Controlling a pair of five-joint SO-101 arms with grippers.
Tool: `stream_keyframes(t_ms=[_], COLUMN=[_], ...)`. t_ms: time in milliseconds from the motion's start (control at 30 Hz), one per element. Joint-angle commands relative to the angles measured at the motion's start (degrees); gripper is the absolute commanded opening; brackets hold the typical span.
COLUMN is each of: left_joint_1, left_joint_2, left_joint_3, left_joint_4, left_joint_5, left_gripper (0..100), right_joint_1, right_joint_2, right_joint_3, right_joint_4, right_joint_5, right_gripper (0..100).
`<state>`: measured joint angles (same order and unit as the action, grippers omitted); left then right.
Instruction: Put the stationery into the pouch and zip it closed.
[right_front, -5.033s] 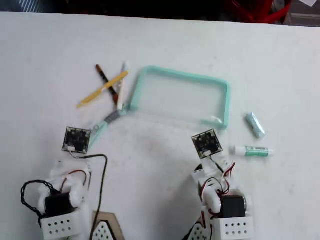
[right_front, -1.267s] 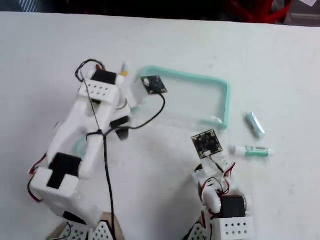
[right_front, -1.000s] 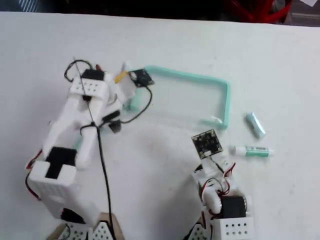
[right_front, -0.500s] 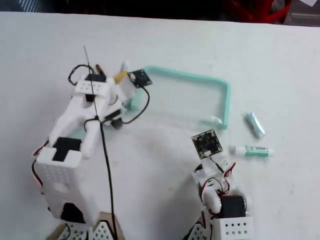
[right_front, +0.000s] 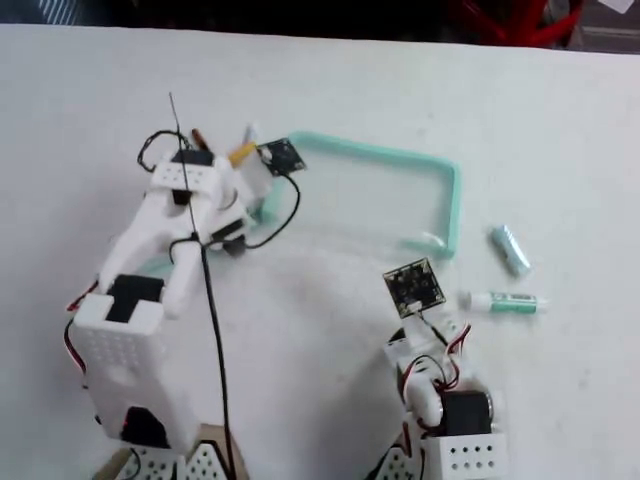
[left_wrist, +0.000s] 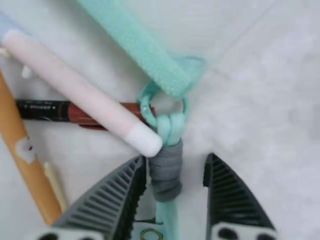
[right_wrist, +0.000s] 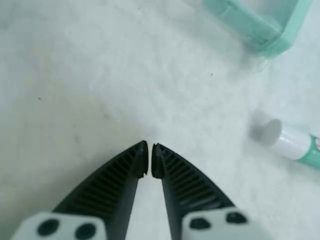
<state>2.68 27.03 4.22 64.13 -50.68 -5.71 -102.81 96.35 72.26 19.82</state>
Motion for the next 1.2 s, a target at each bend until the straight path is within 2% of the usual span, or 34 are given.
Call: stream_keyframes(t_ms=[0, 200, 300, 400, 600, 733, 867, 1000, 1167], left_joint_1=[1.36, 5.76, 8.31, 10.42, 16.13, 18.59, 18.07, 17.54, 17.89], left_joint_2=[-0.04, -9.54, -17.10, -25.19, -40.13, -45.41, -45.76, -46.29, -46.29], left_joint_3=[-1.58, -3.08, -6.68, -10.81, -19.16, -24.00, -25.85, -26.29, -25.93], left_joint_4=[1.14, 19.43, 27.08, 31.30, 33.32, 32.88, 32.97, 35.87, 37.80], left_joint_5=[-3.08, -13.45, -12.48, -8.35, 0.97, 6.59, 11.87, 16.35, 17.58], left_gripper=[3, 2, 2, 2, 2, 2, 2, 2, 2], right_joint_1=[0.13, -0.40, -0.40, 0.13, 4.62, 6.90, 6.73, 5.85, 5.58], right_joint_2=[-0.22, -0.22, -0.22, -0.22, -0.31, -0.31, -0.31, -0.31, 0.13], right_joint_3=[0.53, 0.53, 0.53, 0.53, -0.35, -9.49, -20.57, -29.27, -36.75], right_joint_4=[0.31, 0.31, 0.31, 0.31, 0.04, -2.77, -4.44, -4.44, -0.22], right_joint_5=[0.35, 0.18, 0.09, 0.35, 0.53, 1.14, 12.04, 15.65, 20.66], right_gripper=[2.4, 2.4, 2.4, 2.4, 2.8, 2.8, 2.8, 3.4, 15.6])
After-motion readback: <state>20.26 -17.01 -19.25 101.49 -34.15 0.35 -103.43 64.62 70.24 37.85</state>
